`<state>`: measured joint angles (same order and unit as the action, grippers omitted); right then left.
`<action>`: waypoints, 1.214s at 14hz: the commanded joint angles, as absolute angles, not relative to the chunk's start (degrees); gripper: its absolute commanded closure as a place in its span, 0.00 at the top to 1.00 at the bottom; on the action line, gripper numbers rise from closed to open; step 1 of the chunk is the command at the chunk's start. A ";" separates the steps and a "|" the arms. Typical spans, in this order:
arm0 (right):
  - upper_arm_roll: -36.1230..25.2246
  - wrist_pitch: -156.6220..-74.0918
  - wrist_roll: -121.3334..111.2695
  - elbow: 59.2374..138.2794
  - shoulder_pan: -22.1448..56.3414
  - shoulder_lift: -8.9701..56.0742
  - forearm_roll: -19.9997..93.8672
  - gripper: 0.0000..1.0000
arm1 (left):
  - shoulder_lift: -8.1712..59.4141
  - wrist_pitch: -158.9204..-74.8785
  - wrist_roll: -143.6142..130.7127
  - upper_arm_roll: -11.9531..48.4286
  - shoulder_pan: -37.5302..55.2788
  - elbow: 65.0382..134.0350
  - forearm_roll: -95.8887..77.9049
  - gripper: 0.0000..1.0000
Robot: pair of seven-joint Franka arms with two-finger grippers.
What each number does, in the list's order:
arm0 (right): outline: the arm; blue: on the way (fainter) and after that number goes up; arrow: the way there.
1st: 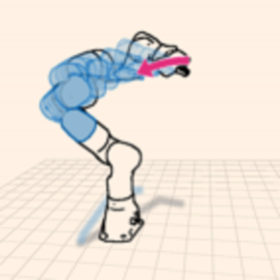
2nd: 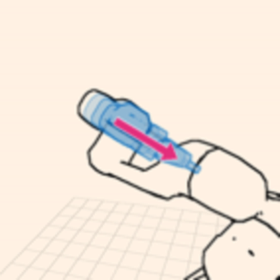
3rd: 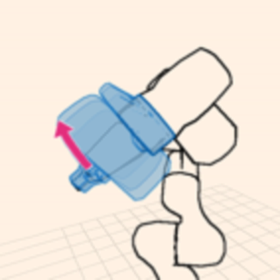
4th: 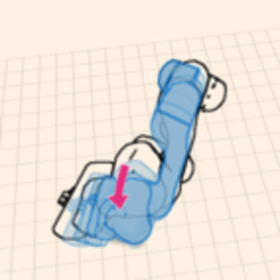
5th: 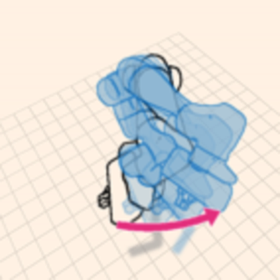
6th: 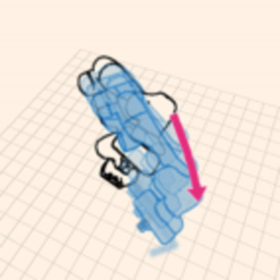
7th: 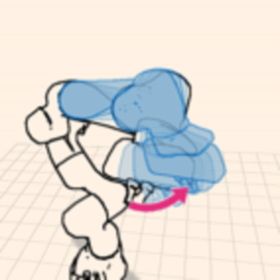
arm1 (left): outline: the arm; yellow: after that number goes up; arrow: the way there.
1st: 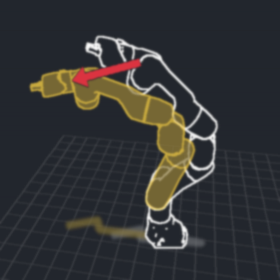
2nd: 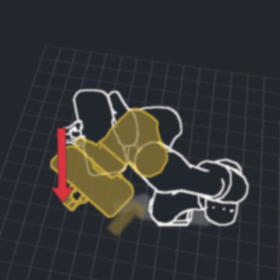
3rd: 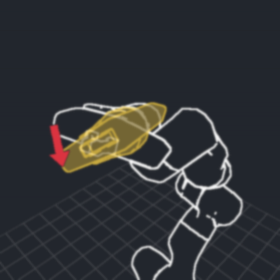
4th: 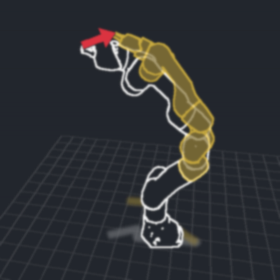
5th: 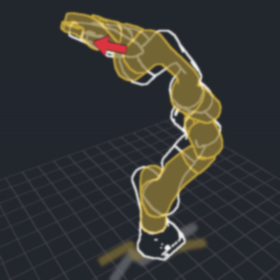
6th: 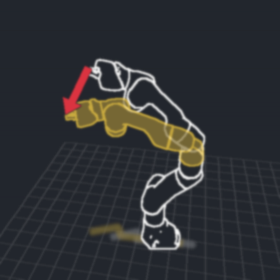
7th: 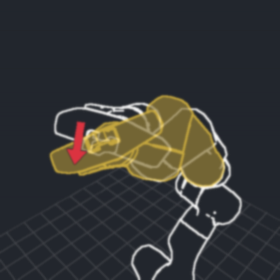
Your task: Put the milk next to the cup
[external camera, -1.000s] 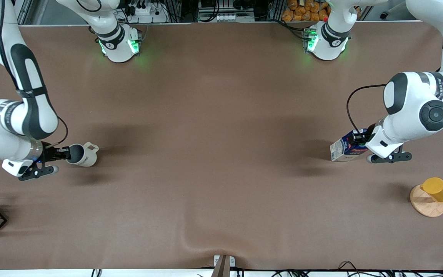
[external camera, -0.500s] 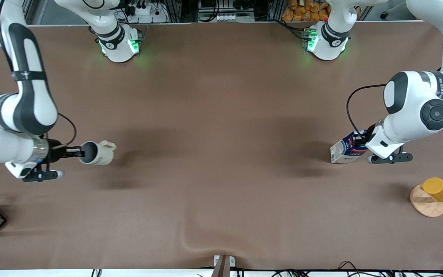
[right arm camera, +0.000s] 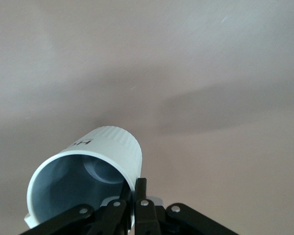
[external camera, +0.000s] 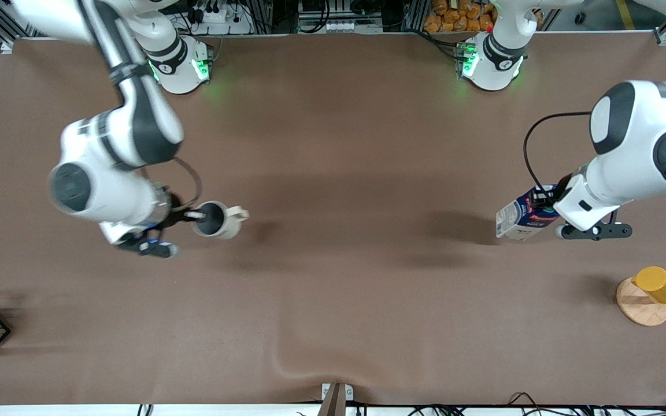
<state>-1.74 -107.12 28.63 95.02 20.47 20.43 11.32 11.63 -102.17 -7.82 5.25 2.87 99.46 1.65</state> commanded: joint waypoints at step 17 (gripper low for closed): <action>-3.08 -124.36 77.52 80.60 45.61 40.95 2.72 0.00 | 8.00 -93.16 -19.41 17.83 2.72 97.73 2.11 0.39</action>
<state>-2.38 -125.21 75.85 82.67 44.85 39.78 3.72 8.28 -94.19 -16.14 15.99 2.96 97.87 1.65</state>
